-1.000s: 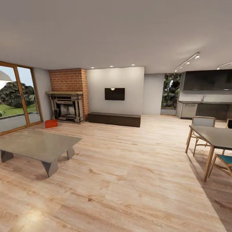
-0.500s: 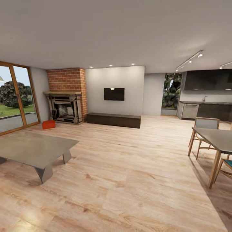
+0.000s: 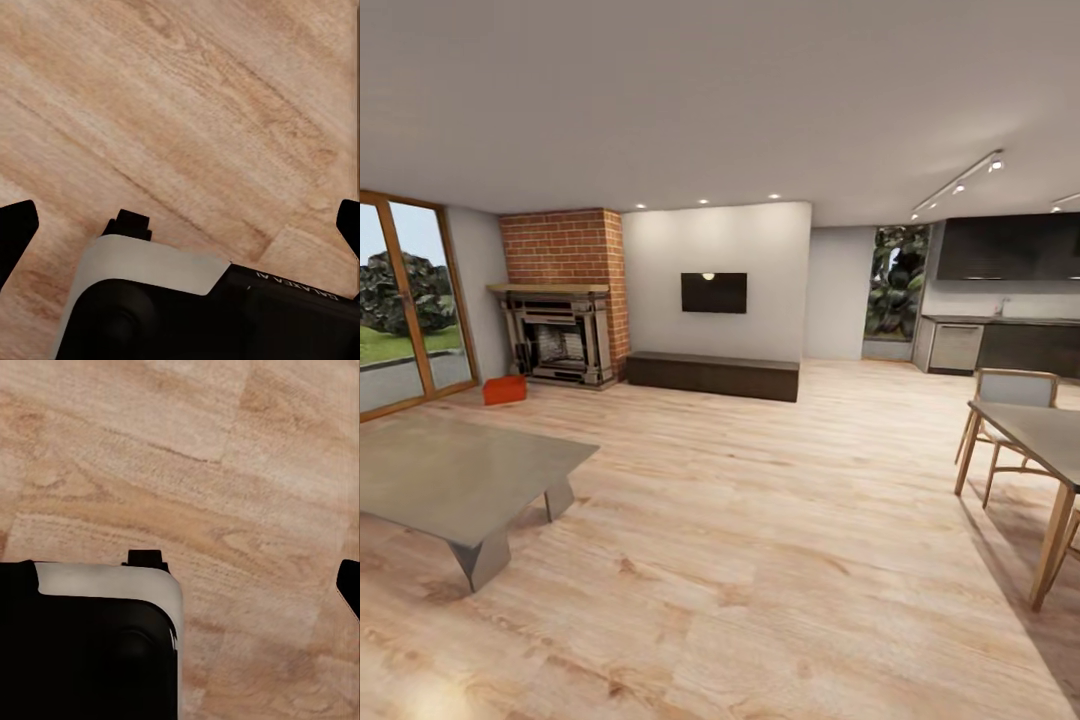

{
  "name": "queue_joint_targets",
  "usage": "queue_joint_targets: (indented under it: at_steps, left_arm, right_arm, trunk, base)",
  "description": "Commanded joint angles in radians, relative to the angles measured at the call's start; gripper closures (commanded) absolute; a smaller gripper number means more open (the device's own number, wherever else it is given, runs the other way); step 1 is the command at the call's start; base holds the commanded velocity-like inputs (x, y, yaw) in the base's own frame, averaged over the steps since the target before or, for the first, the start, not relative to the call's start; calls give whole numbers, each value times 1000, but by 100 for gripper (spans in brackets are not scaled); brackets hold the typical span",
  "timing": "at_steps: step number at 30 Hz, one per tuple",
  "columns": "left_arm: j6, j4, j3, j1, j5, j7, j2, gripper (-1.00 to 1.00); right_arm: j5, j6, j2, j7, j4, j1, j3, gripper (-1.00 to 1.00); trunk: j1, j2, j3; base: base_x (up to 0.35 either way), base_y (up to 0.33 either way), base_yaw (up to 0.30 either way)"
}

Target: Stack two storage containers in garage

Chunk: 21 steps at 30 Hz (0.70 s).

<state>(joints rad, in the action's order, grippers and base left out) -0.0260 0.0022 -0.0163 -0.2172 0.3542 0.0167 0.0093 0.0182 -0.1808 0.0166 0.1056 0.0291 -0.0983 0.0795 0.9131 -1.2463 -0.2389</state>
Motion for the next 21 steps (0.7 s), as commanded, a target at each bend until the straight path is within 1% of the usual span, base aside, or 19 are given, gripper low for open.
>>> queue_joint_targets:
  at_steps: [1, 21]
  left_arm:
    - [-2, 1, -2, -1, 4, 2, 0, -100]
    - [-3, 1, -2, -1, 3, 2, 0, -100]
  right_arm:
    - [2, -5, 0, 3, 3, -1, 8, -100]
    - [2, -3, 0, 2, 3, -1, 8, -100]
  trunk:
    - [1, -1, -1]
    - [1, -1, -1]
  base:
    - [322, 0, 0]
    - [322, 0, 0]
